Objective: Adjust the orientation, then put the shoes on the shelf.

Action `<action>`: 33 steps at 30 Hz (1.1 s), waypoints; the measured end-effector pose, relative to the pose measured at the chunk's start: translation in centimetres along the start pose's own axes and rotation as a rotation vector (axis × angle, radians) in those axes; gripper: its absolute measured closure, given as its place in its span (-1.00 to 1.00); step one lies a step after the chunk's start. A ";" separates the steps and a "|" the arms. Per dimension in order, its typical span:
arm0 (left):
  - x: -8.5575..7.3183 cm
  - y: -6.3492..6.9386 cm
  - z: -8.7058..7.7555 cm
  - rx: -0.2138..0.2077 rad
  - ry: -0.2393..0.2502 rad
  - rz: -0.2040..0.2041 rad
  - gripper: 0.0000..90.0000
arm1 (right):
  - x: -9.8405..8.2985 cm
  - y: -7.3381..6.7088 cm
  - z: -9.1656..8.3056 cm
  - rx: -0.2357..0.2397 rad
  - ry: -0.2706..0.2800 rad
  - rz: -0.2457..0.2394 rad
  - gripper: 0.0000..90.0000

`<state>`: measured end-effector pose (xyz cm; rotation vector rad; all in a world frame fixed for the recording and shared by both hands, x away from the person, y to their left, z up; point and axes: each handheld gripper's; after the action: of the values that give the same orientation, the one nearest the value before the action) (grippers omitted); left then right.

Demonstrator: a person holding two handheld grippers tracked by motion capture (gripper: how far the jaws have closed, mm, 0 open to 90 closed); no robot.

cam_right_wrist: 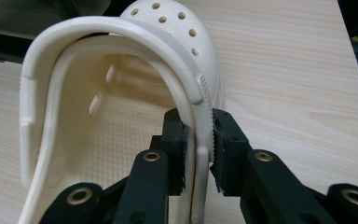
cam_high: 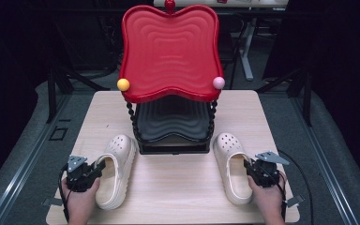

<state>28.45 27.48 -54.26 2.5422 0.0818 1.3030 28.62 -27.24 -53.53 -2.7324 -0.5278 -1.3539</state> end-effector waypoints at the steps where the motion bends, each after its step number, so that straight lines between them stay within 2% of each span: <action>1: 0.0 0.0 0.0 0.000 -0.002 -0.002 0.68 | 0.0 0.0 0.0 0.000 0.000 0.000 0.69; 2: 0.0 0.0 0.0 0.000 0.002 -0.006 0.68 | 0.0 0.0 -0.1 0.008 0.002 0.015 0.69; 8: 0.1 -0.1 -0.3 -0.006 0.004 -0.018 0.68 | 0.0 -0.2 -0.3 0.006 0.002 0.021 0.70; 9: 0.1 -0.1 -0.3 -0.007 0.016 -0.025 0.68 | 0.1 -0.2 -0.4 0.007 0.012 0.026 0.70; 16: 0.2 -0.1 -0.7 -0.017 0.021 -0.024 0.68 | 0.1 -0.4 -0.9 0.006 0.018 0.038 0.70; 22: 0.3 0.0 -1.3 -0.024 0.036 -0.025 0.68 | 0.1 -0.4 -1.5 -0.001 0.049 0.065 0.70; 30: 0.5 0.1 -2.1 -0.032 0.059 -0.021 0.68 | 0.2 -0.6 -2.3 -0.015 0.071 0.058 0.70; 33: 0.6 0.1 -2.4 -0.030 0.063 -0.019 0.68 | 0.3 -0.6 -2.8 -0.020 0.096 0.065 0.70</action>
<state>26.87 28.05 -52.38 2.4693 0.0979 1.3670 26.41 -27.13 -51.65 -2.6586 -0.4176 -1.4731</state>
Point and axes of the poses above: each handheld gripper's, and its own axes: z roughly forward along the jaws, x roughly out of its top, y roughly to its right, and after that the axes turned 10 degrees about -z, right-handed
